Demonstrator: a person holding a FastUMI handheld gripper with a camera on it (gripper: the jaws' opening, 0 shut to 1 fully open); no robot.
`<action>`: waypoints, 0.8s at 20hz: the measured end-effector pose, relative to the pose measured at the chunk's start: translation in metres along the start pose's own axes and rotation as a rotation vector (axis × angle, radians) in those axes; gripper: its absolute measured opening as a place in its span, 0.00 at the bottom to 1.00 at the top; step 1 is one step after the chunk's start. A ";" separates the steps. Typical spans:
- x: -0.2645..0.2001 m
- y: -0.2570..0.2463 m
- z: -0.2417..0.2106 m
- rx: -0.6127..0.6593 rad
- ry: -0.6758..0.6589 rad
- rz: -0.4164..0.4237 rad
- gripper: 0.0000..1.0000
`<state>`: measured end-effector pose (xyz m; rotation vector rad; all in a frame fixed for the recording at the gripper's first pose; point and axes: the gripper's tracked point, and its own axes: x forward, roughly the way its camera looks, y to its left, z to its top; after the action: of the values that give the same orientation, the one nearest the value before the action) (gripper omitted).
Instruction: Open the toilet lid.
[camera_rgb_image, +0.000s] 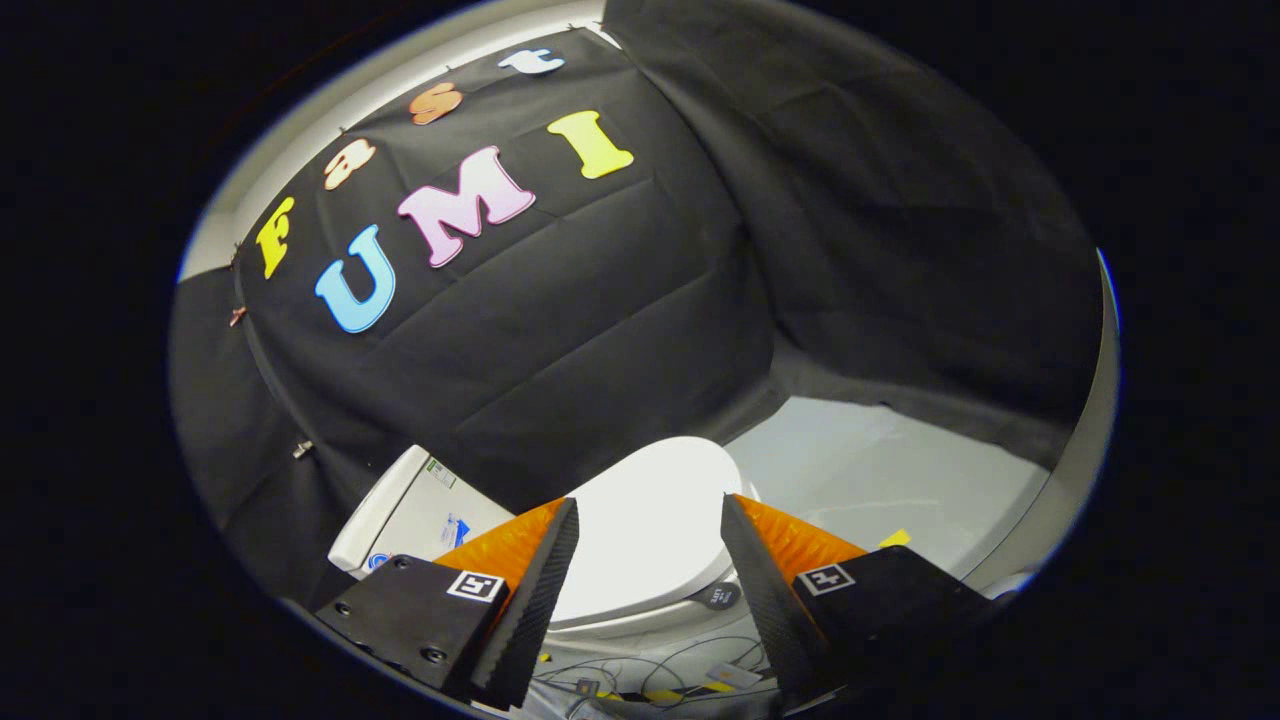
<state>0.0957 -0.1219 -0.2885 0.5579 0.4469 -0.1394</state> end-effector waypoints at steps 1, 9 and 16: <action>0.009 -0.007 -0.012 0.026 0.027 -0.004 0.91; 0.056 -0.050 -0.072 0.178 0.144 -0.035 0.88; 0.078 -0.091 -0.125 0.265 0.231 -0.089 0.86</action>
<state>0.0962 -0.1313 -0.4613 0.8191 0.6840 -0.2223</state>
